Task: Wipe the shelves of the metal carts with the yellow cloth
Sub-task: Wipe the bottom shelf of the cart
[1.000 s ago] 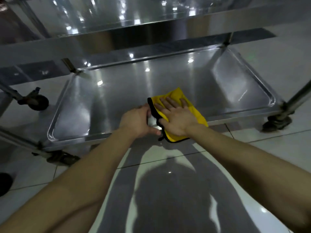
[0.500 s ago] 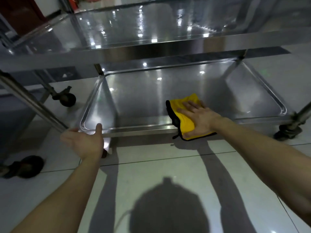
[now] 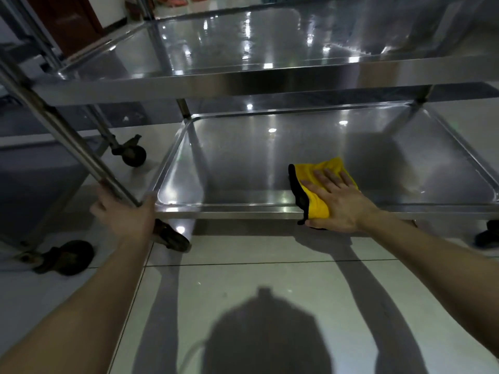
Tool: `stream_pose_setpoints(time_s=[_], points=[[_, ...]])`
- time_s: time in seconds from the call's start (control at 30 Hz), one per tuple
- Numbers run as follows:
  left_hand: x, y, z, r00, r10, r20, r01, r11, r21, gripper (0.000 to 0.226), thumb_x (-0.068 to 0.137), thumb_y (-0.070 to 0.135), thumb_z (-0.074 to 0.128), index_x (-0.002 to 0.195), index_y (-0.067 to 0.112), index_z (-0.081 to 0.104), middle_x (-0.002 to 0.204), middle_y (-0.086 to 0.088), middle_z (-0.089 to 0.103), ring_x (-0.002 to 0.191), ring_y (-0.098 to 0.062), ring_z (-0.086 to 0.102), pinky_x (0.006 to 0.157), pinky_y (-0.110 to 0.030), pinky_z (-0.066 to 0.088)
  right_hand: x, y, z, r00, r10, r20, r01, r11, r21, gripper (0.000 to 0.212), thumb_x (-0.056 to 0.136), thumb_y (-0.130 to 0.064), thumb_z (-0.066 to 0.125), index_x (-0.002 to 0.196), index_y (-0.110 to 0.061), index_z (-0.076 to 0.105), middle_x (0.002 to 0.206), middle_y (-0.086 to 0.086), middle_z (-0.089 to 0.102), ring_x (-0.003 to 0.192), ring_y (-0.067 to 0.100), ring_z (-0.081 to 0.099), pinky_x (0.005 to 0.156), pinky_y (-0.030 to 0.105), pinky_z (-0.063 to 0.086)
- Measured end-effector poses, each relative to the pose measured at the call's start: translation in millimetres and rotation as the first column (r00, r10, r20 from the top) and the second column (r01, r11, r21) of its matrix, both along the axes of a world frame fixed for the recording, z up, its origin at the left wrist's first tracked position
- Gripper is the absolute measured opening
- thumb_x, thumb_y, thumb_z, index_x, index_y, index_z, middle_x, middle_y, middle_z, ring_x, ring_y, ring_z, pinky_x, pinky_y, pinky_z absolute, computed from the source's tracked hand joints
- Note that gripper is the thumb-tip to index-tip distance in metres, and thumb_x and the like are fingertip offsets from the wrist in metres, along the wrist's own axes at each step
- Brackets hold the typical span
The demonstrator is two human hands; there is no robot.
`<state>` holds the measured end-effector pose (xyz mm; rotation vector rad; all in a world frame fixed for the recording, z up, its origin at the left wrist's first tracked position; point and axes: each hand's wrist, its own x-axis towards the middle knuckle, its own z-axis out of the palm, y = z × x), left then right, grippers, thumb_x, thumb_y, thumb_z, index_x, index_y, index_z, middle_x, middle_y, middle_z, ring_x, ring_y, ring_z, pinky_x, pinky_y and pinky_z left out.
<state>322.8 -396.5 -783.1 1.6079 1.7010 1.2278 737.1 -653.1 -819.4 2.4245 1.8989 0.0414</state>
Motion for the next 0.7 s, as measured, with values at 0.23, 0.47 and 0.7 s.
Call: stream_pose_setpoints(time_s=[0.23, 0.47, 0.7], points=[[-32, 40, 3, 0.98, 0.013, 0.2, -0.009, 1.0, -0.024, 0.075, 0.084, 0.04, 0.086, 0.147, 0.032, 0.046, 0.136, 0.009, 0.067, 0.121, -0.015, 0.069, 0.113, -0.043, 0.055, -45, 44, -2, 0.999, 0.029, -0.022, -0.029, 0.999, 0.023, 0.113, 0.077, -0.102, 0.03, 0.166, -0.047, -0.012, 0.18, 0.005, -0.004, 0.165, 0.031, -0.002, 0.13, 0.062, 0.003], [-50, 56, 14, 0.985, -0.104, 0.14, 0.107, 0.994, -0.014, 0.02, 0.099, 0.053, 0.071, 0.113, 0.043, 0.06, 0.102, 0.018, 0.067, 0.094, 0.004, 0.063, 0.097, -0.035, 0.053, -138, 133, 2, 0.989, 0.095, -0.11, -0.093, 0.995, 0.024, 0.111, 0.079, -0.099, 0.035, 0.168, -0.046, -0.006, 0.179, 0.007, -0.006, 0.164, 0.036, -0.007, 0.127, 0.066, -0.004], [-48, 36, 5, 0.989, -0.145, 0.029, 0.141, 0.983, 0.115, 0.032, 0.106, 0.049, 0.065, 0.116, 0.022, 0.053, 0.109, -0.006, 0.066, 0.086, -0.006, 0.059, 0.08, -0.018, 0.046, -203, 223, 2, 0.962, 0.093, -0.259, -0.113, 0.992, -0.065, 0.126, 0.063, -0.111, 0.016, 0.168, -0.044, -0.007, 0.176, 0.006, -0.022, 0.16, 0.036, -0.026, 0.118, 0.071, -0.021]])
